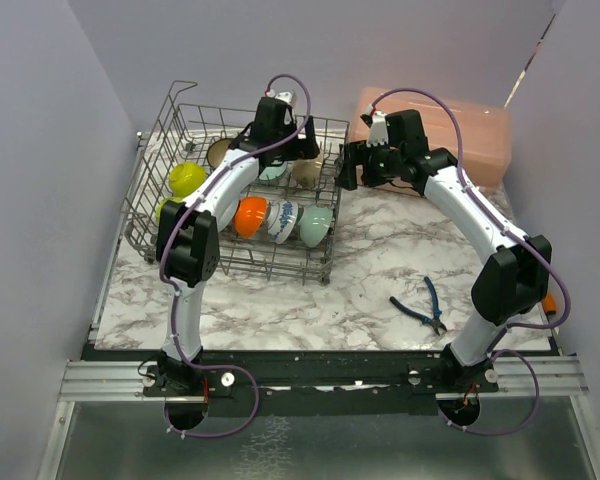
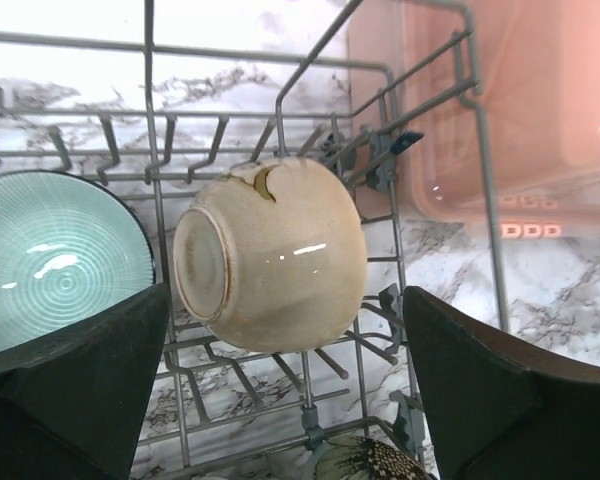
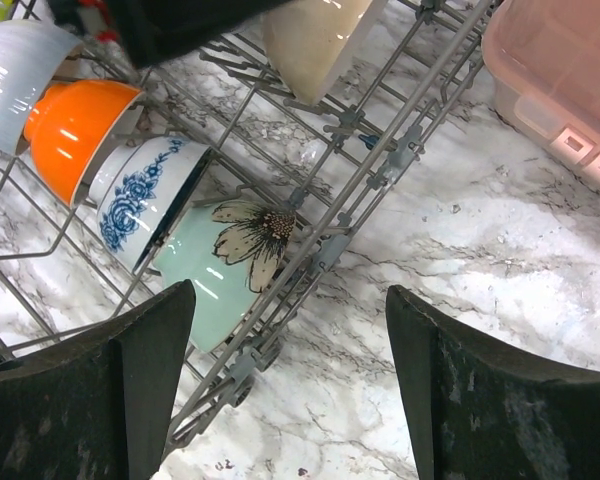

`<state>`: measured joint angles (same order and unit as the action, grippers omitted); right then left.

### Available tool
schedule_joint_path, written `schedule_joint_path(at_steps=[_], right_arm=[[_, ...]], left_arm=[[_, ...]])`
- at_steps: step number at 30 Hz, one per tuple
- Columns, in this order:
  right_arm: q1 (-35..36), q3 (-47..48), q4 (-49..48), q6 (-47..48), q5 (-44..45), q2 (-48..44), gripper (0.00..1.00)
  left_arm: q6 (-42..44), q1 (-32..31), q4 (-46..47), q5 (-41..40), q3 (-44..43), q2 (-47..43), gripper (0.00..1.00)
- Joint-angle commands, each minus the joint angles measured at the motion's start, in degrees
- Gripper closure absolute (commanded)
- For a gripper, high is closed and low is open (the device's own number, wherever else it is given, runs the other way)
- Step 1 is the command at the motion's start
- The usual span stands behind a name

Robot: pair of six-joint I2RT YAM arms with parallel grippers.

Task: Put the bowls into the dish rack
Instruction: Turn the bowl upside down on the dish rack, then pick up the bowl from the dish rack.

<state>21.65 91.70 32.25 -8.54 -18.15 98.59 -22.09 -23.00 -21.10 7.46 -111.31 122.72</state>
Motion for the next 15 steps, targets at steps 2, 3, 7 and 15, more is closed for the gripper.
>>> schedule_joint_path(at_steps=[2,3,7,15], right_arm=[[-0.20,-0.83,-0.90,-0.18,-1.24,-1.82,0.19],[-0.20,-0.82,-0.89,-0.25,-1.27,-1.94,0.18],[-0.20,-1.20,-0.74,-0.25,-1.49,-2.15,0.18],[-0.20,-1.78,-1.05,-0.40,-3.08,-1.82,0.18]], left_arm=[[0.44,1.50,0.37,-0.01,1.20,-7.15,0.01],[0.44,2.07,0.37,-0.58,2.12,-7.82,0.01],[0.44,4.44,0.37,-4.28,7.70,-10.86,0.04],[1.83,8.56,0.30,-13.22,15.61,-12.76,0.14]])
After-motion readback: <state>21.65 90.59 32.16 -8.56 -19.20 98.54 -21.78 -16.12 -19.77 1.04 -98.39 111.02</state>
